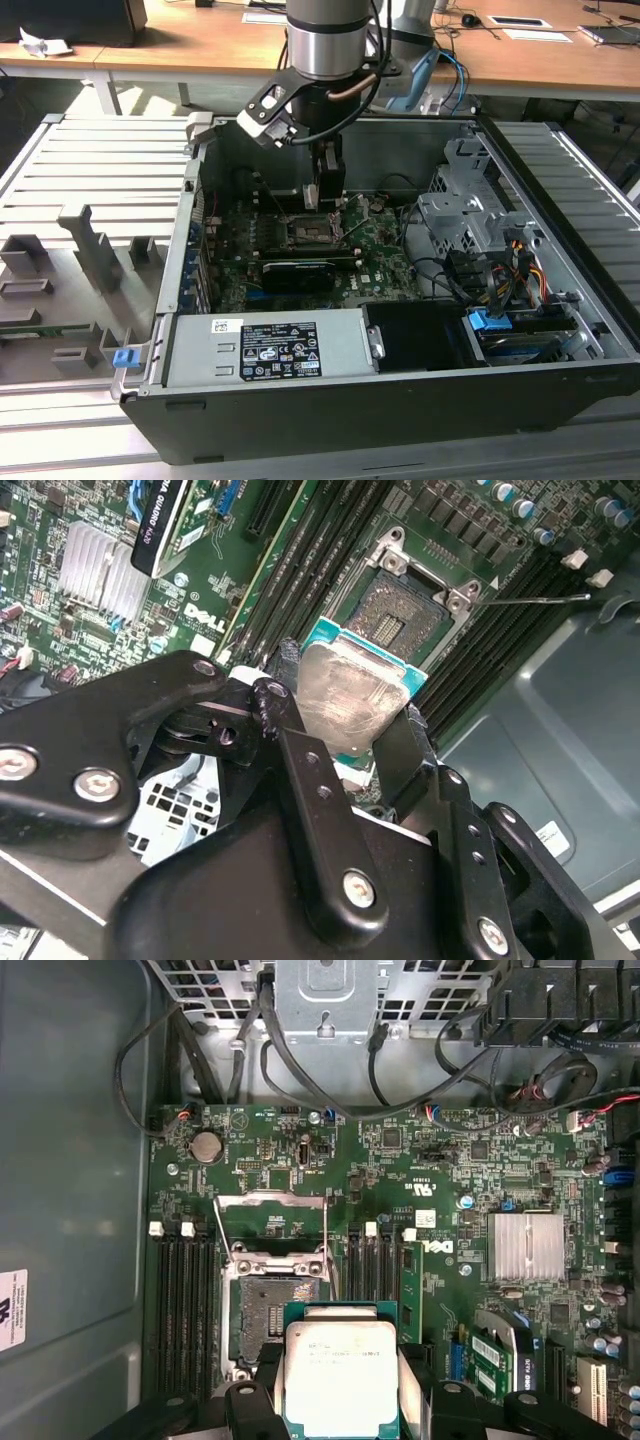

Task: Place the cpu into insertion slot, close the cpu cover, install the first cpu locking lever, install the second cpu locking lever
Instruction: 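Place the cpu into insertion slot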

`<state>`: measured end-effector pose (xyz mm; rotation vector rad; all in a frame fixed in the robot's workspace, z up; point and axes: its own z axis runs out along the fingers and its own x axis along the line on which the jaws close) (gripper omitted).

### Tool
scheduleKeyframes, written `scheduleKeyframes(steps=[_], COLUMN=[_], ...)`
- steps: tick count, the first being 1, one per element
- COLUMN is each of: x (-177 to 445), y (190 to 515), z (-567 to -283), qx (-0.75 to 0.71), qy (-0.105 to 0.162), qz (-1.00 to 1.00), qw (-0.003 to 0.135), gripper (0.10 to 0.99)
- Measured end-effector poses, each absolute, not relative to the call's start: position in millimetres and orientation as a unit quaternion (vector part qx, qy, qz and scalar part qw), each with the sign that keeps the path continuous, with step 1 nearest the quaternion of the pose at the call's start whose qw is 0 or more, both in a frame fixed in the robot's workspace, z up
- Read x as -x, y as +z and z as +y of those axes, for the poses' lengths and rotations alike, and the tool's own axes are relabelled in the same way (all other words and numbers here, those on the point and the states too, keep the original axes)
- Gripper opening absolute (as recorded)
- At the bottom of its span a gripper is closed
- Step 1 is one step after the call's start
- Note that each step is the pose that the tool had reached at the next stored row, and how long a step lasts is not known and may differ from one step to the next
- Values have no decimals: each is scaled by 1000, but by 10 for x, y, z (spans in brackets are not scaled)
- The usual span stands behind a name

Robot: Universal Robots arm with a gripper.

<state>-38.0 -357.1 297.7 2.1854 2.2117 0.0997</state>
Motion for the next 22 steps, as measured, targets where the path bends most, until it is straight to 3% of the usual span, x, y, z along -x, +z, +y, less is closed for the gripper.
scheduleKeyframes(steps=[22], x=[388], y=[2850], z=[-3564], qx=[-702], qy=[32], qz=[711], qw=[15], gripper=[541])
